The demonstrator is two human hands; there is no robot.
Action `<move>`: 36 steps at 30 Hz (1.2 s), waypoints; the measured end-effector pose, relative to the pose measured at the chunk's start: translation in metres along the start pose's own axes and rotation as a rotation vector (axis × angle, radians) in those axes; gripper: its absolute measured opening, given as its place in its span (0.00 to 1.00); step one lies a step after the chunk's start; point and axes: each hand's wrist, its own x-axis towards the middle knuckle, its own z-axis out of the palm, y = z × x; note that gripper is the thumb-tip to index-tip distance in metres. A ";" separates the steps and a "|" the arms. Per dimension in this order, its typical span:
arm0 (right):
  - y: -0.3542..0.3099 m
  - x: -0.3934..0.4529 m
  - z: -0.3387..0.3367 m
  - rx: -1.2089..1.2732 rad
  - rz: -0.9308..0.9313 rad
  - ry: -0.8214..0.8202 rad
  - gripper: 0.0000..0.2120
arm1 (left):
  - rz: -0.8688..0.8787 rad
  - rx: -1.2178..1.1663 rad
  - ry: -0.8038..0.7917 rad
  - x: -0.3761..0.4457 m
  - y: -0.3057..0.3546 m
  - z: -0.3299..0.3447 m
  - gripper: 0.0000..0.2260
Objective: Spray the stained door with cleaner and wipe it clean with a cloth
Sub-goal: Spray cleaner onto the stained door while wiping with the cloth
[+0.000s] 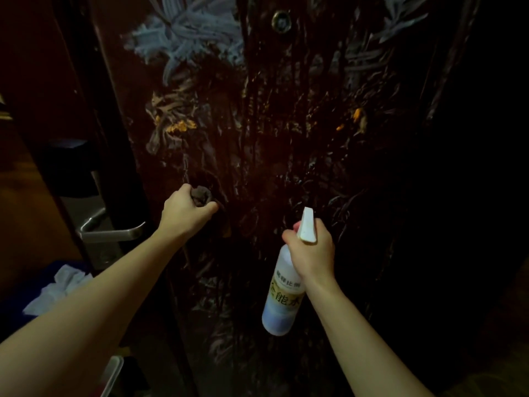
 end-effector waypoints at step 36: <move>0.095 -0.037 0.011 -0.044 -0.025 -0.239 0.12 | 0.091 -0.059 0.039 -0.017 -0.039 0.035 0.10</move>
